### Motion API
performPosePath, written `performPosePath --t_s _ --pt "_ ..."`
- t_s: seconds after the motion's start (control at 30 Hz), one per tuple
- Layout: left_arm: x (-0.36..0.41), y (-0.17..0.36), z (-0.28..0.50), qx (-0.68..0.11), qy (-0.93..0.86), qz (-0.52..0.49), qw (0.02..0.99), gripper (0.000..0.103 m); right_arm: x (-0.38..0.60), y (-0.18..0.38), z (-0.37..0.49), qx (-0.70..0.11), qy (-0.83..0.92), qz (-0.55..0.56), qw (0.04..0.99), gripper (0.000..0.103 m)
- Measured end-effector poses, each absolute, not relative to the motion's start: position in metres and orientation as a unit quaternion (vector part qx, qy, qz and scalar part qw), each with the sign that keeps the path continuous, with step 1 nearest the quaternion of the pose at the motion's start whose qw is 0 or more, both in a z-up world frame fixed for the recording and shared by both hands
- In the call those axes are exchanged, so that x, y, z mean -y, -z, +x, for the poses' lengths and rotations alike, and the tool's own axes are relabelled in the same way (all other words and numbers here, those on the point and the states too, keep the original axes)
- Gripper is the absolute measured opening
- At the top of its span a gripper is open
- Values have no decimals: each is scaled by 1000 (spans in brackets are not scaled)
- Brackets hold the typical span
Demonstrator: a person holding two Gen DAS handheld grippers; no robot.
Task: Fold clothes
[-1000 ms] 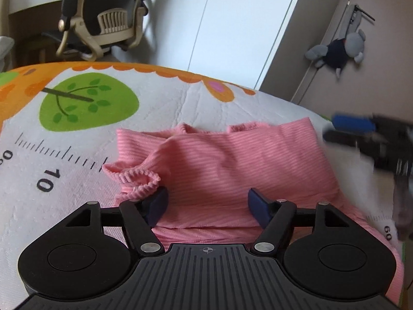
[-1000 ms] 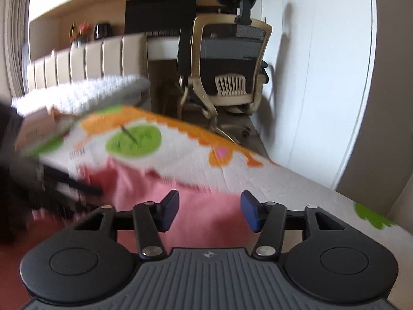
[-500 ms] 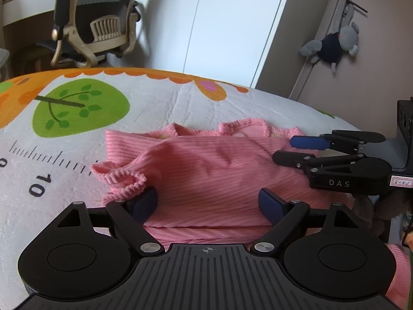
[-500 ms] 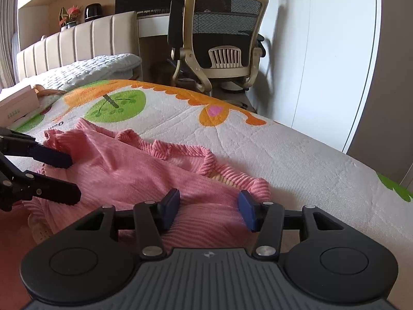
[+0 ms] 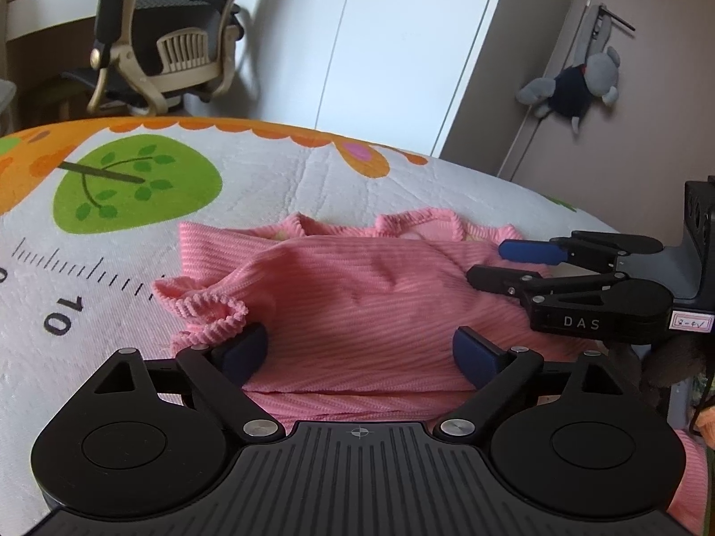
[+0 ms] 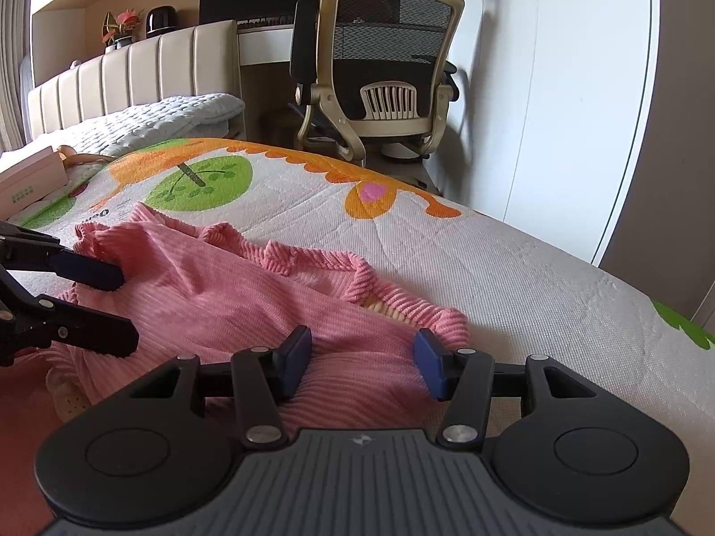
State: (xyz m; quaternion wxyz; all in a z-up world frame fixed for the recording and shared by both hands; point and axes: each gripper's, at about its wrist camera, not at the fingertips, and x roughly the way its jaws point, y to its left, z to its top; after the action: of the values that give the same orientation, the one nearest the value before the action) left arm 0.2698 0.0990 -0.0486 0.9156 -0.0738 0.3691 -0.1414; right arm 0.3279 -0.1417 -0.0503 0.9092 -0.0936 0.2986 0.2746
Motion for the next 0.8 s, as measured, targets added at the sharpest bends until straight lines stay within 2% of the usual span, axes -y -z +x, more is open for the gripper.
performPosePath --t_s 0.33,0.47,0.6,0.7,0.77,0.8 --pt "-120 34 270 -371 137 -145 907 94 143 50 329 -301 -276 -85 909 51" --pt "-131 8 263 -343 108 -125 925 94 146 51 331 -305 -280 -75 907 52" --pt "-146 6 275 -371 56 -109 921 95 147 49 332 -310 -280 -68 906 52" --pt "-160 18 286 -400 60 -145 903 95 160 27 333 -310 -280 -25 908 52" --pt "-167 23 291 -398 73 -156 901 94 177 5 334 -301 -279 22 912 59" --pt "-170 25 294 -396 79 -161 900 94 183 -2 338 -299 -273 34 914 59"
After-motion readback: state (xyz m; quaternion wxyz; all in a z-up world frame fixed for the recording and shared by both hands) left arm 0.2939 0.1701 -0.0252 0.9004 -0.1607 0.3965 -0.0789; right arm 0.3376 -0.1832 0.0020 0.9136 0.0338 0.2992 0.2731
